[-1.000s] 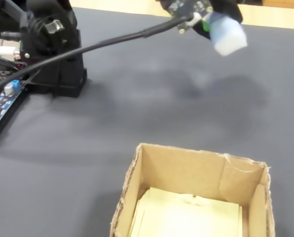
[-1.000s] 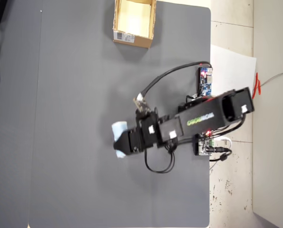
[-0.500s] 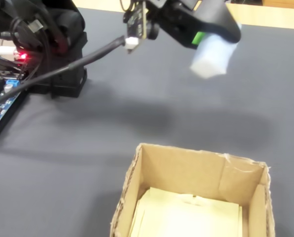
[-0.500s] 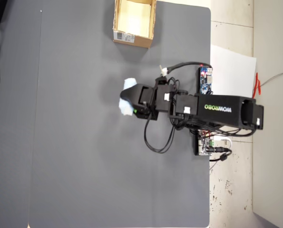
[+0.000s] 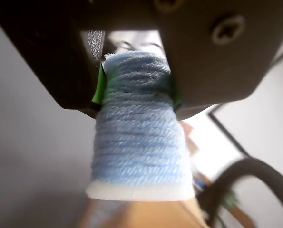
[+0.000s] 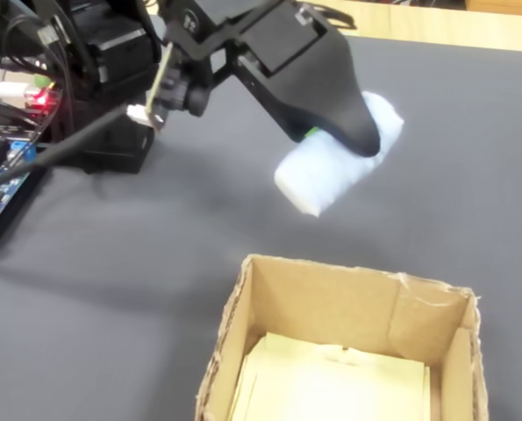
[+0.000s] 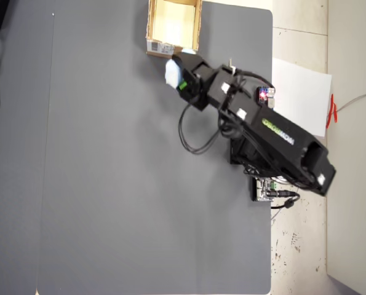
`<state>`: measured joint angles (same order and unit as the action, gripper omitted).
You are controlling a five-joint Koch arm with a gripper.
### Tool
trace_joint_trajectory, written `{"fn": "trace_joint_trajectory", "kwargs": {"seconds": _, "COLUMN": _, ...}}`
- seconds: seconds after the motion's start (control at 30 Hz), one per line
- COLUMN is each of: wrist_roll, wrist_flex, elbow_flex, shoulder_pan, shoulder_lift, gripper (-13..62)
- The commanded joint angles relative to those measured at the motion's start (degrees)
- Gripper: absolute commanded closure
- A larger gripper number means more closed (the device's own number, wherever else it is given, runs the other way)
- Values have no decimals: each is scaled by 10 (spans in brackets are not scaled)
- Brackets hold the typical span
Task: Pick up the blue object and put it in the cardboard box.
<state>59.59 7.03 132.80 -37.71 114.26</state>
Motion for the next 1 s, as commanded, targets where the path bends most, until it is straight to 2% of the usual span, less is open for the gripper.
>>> {"fn": "trace_joint_trajectory", "kwargs": {"seconds": 0.0, "wrist_roll": -4, "wrist_flex": -48, "elbow_flex": -71, "shoulder_pan": -12, "shoulder_lift": -16, "gripper": 468}}
{"fn": "trace_joint_trajectory", "kwargs": {"seconds": 0.27, "wrist_roll": -2, "wrist_flex": -26, "elbow_flex": -214, "shoulder_pan": -91, "shoulder_lift": -162, "gripper": 467}}
{"fn": "trace_joint_trajectory", "kwargs": {"seconds": 0.37, "wrist_roll": -1, "wrist_flex": -25, "elbow_flex": -218, "shoulder_pan": -101, "shoulder_lift": -178, "gripper": 465}}
{"fn": "trace_joint_trajectory", "kwargs": {"seconds": 0.47, "wrist_roll": 10, "wrist_flex": -2, "elbow_flex": -213, "shoulder_pan": -103, "shoulder_lift": -185, "gripper": 349}}
{"fn": "trace_joint_trajectory", "kwargs": {"seconds": 0.63, "wrist_roll": 14, "wrist_flex": 35, "elbow_flex": -216, "shoulder_pan": -103, "shoulder_lift": -191, "gripper": 214}}
{"fn": "trace_joint_trajectory", "kwargs": {"seconds": 0.77, "wrist_roll": 18, "wrist_flex": 35, "elbow_flex": -218, "shoulder_pan": -103, "shoulder_lift": -191, "gripper": 192}}
{"fn": "trace_joint_trajectory", "kwargs": {"seconds": 0.97, "wrist_roll": 101, "wrist_flex": 23, "elbow_flex": -218, "shoulder_pan": -98, "shoulder_lift": -185, "gripper": 179}}
